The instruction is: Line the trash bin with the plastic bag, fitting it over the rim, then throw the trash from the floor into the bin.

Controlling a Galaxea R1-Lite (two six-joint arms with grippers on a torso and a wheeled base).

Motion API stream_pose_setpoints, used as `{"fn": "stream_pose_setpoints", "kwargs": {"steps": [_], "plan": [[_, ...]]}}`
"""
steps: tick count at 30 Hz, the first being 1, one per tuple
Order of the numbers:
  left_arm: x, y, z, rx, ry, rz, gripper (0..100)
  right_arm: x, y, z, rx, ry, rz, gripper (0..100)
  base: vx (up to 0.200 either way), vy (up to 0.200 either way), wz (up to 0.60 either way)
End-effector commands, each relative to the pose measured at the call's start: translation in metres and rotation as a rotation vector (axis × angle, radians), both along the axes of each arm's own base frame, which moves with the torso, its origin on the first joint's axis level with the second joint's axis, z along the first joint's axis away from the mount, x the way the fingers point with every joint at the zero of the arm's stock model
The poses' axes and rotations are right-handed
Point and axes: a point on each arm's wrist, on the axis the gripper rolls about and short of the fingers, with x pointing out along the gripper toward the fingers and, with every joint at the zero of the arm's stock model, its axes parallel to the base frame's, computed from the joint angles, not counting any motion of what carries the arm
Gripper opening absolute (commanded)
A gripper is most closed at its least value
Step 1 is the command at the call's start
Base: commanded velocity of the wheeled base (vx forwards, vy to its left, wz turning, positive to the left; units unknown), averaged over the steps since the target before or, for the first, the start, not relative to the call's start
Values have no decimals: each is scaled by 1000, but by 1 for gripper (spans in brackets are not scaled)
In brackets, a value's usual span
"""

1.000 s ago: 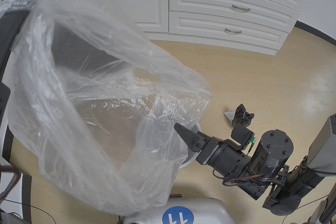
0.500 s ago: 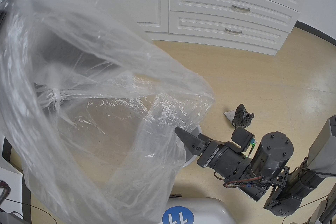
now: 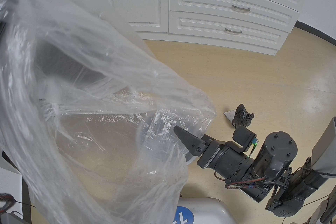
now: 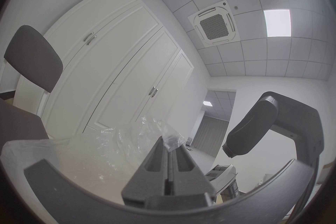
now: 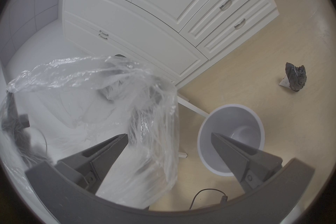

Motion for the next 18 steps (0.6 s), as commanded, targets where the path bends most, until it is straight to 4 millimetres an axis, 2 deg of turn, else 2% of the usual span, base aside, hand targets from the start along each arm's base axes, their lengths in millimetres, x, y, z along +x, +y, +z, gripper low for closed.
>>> {"fn": "stream_pose_setpoints", "kwargs": {"steps": [1,18], "plan": [[-1,1,1,-5,-1,-4,0,0,0,0,7,-8,1,100,0,0,0],[0,0,0,-1,3,0,0,-3,-2,0,-3,-9,2,100,0,0,0]]}}
